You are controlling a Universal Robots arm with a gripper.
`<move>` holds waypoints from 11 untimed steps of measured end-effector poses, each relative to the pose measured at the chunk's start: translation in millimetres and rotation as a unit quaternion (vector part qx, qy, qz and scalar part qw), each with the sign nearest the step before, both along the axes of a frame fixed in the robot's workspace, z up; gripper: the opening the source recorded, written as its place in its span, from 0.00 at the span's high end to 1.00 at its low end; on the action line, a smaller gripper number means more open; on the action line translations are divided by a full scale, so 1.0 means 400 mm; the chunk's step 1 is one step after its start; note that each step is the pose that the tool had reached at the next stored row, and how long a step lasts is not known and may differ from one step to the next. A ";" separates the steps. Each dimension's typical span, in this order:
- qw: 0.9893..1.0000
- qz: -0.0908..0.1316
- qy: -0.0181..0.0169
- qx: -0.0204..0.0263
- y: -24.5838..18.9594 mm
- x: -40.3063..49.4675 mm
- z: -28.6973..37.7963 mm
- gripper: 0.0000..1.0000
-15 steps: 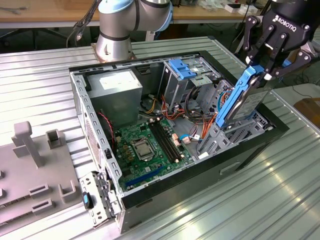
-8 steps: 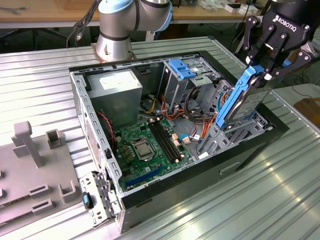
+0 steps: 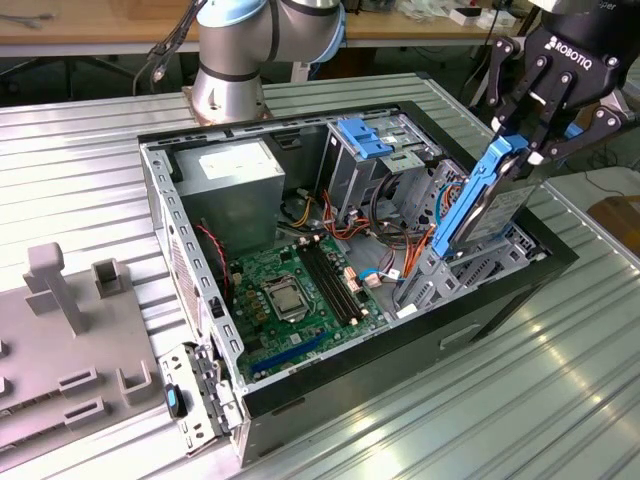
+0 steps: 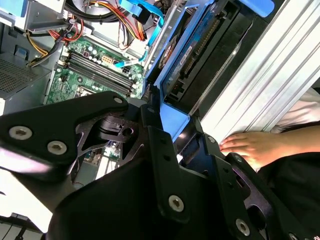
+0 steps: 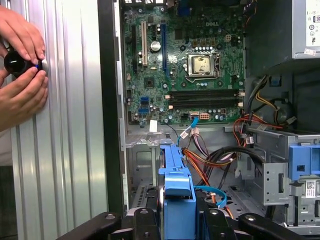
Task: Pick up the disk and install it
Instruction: 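Insert the disk into the insertion slot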
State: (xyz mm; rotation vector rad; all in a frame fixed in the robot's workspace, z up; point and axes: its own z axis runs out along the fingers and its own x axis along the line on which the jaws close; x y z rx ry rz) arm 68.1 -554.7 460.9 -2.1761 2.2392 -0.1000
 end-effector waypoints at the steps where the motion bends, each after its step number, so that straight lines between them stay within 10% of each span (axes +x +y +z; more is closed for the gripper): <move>1: 1.000 0.000 0.000 0.000 0.000 0.002 -0.001 0.63; 11: 1.000 0.003 0.000 0.000 -0.007 0.003 -0.007 0.63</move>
